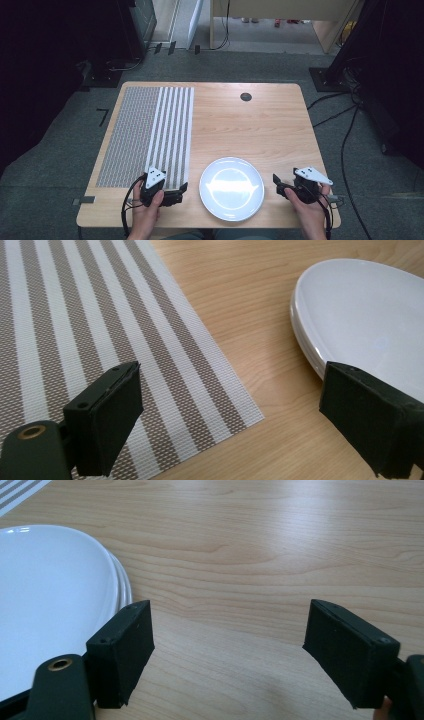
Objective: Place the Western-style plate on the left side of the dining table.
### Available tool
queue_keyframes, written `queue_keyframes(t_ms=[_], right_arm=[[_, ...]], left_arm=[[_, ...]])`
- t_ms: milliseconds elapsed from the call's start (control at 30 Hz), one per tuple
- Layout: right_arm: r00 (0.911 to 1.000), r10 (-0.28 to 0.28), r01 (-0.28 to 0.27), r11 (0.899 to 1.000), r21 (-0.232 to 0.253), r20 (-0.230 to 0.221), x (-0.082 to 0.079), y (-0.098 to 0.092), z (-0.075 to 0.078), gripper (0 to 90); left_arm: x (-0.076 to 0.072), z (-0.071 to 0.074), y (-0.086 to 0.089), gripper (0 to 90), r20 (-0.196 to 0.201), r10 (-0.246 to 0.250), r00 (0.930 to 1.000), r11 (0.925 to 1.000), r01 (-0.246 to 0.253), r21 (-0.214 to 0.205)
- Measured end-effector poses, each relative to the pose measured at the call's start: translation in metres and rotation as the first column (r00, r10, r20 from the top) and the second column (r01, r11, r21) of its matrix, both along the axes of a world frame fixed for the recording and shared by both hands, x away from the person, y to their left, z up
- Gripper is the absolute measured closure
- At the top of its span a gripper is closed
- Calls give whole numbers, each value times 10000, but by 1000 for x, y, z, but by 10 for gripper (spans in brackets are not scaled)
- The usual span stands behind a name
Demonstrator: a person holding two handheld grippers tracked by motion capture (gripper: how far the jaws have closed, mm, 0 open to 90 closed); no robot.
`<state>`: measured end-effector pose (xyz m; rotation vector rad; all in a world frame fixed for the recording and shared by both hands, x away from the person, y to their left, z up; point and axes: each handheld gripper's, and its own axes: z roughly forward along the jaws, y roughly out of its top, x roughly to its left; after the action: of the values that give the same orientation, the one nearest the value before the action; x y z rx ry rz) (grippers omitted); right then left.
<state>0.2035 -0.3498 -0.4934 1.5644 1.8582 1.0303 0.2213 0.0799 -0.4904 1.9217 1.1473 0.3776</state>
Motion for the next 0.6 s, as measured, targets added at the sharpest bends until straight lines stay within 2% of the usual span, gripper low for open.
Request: queue_keyframes(t_ms=[333, 600], right_arm=[[9996, 191, -190, 9998, -82, 194, -2, 13, -2, 244], [9987, 120, -115, 9999, -101, 491, -4, 16, -1, 342]], left_arm=[[-5, -5, -13, 103, -93, -508, 9987, 9987, 509, 62], [-10, -8, -25, 103, -206, -875, 9960, 9961, 876, 69]])
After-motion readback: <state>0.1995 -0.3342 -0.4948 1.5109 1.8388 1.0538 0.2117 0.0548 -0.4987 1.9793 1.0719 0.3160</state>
